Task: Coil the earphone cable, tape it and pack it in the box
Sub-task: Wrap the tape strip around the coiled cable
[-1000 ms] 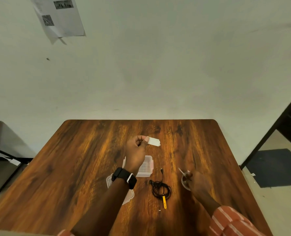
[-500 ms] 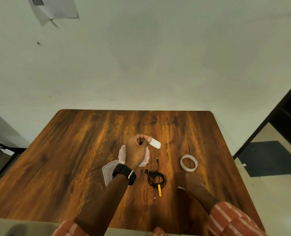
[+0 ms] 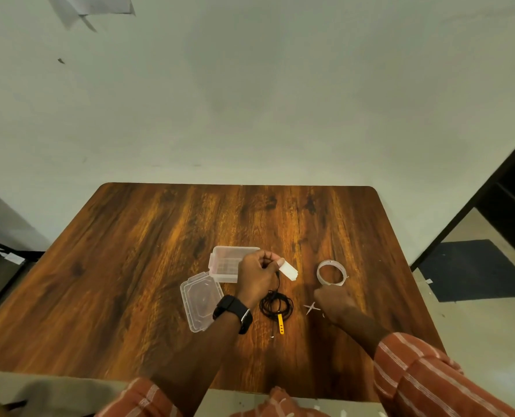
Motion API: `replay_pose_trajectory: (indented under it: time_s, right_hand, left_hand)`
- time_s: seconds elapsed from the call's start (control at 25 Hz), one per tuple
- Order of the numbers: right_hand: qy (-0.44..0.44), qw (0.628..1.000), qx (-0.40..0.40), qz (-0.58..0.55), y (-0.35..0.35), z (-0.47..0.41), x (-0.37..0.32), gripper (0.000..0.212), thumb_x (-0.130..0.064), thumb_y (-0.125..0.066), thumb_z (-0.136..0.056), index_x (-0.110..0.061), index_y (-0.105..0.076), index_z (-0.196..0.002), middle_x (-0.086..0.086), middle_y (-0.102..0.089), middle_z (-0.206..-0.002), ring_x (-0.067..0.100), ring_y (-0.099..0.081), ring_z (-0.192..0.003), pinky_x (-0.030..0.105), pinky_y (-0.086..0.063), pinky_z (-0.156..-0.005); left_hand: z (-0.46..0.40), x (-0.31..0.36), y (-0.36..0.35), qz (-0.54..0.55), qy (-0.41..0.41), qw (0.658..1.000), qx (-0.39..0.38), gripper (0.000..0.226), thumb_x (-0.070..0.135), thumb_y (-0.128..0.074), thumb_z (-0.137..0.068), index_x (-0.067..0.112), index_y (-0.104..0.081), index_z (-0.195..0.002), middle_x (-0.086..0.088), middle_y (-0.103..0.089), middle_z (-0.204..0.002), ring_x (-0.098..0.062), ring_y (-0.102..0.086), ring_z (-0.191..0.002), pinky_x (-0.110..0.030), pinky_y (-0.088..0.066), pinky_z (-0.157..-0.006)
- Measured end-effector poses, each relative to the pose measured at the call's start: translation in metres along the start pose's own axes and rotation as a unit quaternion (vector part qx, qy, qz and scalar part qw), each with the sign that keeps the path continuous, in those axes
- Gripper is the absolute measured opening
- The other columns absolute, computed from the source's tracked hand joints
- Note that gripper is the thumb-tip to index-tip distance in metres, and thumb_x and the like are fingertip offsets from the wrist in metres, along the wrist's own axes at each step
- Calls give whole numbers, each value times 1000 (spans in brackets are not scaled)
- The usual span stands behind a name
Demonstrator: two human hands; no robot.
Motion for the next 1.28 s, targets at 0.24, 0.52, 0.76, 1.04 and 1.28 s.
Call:
replay_pose_trajectory:
  time_s: [0.24, 0.52, 0.76, 1.04, 1.28]
  right_hand:
    - [-64, 607, -6, -792, 1, 7, -3, 23, -27, -61, -94, -10, -73, -102, 14, -74, -99, 18, -70, -81, 36, -53, -73]
    - [-70, 476, 85, -873, 26, 3, -17, 4, -10, -71, -84, -8, -74, -87, 10, -74, -81, 15, -68, -71, 26, -49, -61]
    - [-237, 442, 72, -862, -6, 2, 0, 13, -5, -75, -78, -2, -70, -90, 6, -74, -70, 10, -66, -52, 21, -44, -45]
    - [-332, 382, 31, -862, -69, 41, -7, 25, -12, -77, -78, -5, -71, -101, 10, -77, -87, 20, -68, -73, 26, -49, -54]
    - [-356, 352, 17, -866, -84, 55, -17, 21, -12, -75, -81, -2, -70, -99, 11, -74, -83, 20, -67, -71, 27, -51, -55]
  left_hand:
    - [3, -6, -13, 7, 19, 1000, -1, 6, 18, -73, -84, 13, -74, -86, -1, -76, -86, -13, -71, -82, -33, -57, -77]
    - [-5, -1, -20, 60, 53, 996, -34, 10, 17, -70, -86, 8, -73, -91, -8, -76, -89, -22, -72, -86, -37, -59, -80]
    - [8, -63, -25, -318, -137, 924, -165, 23, 39, -55, -93, 24, -71, -101, 6, -69, -104, -12, -60, -97, -38, -51, -89]
    - [8, -138, -31, -588, -269, 688, -331, 44, 53, -83, -60, 29, -77, -97, 8, -74, -102, -16, -69, -98, -35, -58, -84]
    - [-2, -146, -38, -615, -355, 634, -306, 27, 38, -62, -80, 22, -77, -94, 0, -77, -98, -21, -72, -96, -41, -57, -86]
Point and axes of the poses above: each hand's wrist, its own z-axis away from the middle knuckle, its own y-axis out of the back of the hand, x = y × z, the point moved 3 cm from there along -z, towards the middle knuckle
